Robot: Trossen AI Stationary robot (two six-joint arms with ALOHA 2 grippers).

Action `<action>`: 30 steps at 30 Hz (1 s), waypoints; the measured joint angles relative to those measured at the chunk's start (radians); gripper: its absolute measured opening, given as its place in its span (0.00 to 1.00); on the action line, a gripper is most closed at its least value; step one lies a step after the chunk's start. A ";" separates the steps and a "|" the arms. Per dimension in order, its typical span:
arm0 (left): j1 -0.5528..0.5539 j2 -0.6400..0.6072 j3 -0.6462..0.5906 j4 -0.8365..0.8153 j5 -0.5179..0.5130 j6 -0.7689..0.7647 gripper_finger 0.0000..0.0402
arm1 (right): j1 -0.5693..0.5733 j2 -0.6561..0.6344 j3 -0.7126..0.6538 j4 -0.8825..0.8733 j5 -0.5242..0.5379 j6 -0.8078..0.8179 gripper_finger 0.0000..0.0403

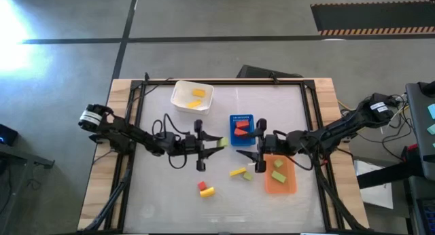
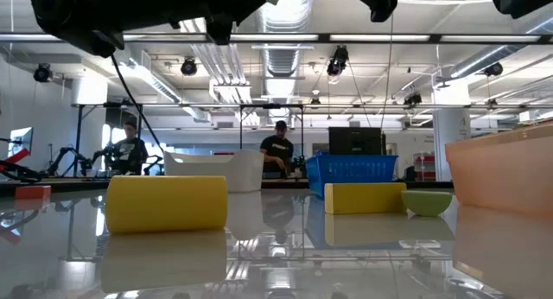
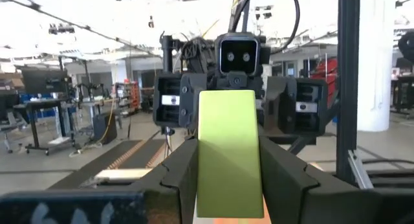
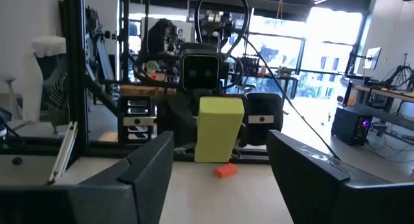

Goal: Sort & place blocks by color
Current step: Put the green block into the orange bin

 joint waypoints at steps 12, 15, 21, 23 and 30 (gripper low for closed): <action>0.000 0.111 0.114 0.024 0.005 0.044 0.28 | 0.000 0.000 0.011 0.007 -0.009 0.000 0.61; 0.000 0.148 0.140 0.043 0.006 0.056 0.28 | 0.000 0.000 0.011 0.008 -0.011 -0.005 0.61; 0.000 0.198 0.187 0.062 0.005 0.056 0.28 | 0.000 0.000 0.011 0.010 -0.030 -0.008 0.61; 0.000 0.208 0.198 0.064 0.006 0.056 0.28 | 0.000 0.000 0.011 0.012 -0.030 -0.013 0.61; 0.000 0.208 0.219 0.073 0.040 0.056 0.28 | 0.000 0.000 0.010 0.017 -0.032 -0.036 0.57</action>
